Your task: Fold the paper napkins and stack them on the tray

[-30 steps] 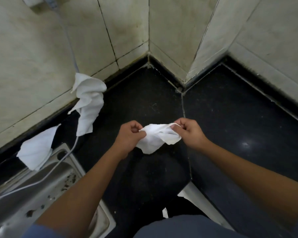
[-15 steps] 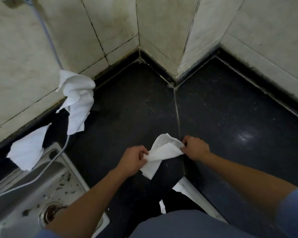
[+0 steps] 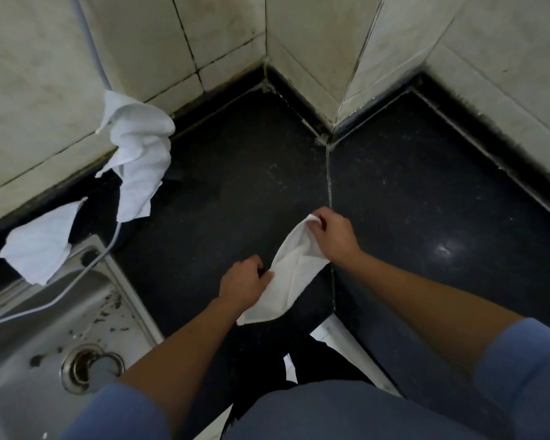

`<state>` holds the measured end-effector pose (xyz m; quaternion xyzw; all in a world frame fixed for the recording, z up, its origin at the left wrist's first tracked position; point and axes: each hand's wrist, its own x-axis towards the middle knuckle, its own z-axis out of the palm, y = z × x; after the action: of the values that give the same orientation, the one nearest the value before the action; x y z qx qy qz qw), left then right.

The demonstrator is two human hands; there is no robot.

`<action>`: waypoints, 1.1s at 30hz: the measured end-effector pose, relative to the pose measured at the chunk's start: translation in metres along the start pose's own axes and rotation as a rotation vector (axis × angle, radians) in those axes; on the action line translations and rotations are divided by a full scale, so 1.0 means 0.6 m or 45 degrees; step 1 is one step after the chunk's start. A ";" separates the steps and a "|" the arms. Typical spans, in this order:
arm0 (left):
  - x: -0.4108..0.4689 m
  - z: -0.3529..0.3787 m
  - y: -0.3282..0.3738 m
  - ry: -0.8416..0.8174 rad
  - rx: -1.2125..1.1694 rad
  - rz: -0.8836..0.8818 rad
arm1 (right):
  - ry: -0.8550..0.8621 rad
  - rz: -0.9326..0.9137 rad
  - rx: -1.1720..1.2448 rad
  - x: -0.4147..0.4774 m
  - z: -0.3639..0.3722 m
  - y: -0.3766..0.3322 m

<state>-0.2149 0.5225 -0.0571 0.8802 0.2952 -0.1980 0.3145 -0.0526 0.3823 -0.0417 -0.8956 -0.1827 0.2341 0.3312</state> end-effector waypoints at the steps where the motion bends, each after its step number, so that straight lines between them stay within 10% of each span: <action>1: 0.000 0.005 0.004 -0.022 0.019 -0.001 | 0.073 0.019 0.125 -0.001 -0.008 0.001; 11: 0.034 0.018 0.042 -0.061 -0.482 -0.067 | 0.018 0.161 0.447 -0.001 -0.056 0.027; 33: 0.053 -0.010 0.082 -0.279 -0.406 0.158 | 0.005 0.156 0.518 -0.051 -0.130 0.059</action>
<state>-0.1582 0.5080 -0.0484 0.8089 0.2319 -0.2236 0.4918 -0.0294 0.3026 -0.0044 -0.8203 -0.0762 0.2840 0.4906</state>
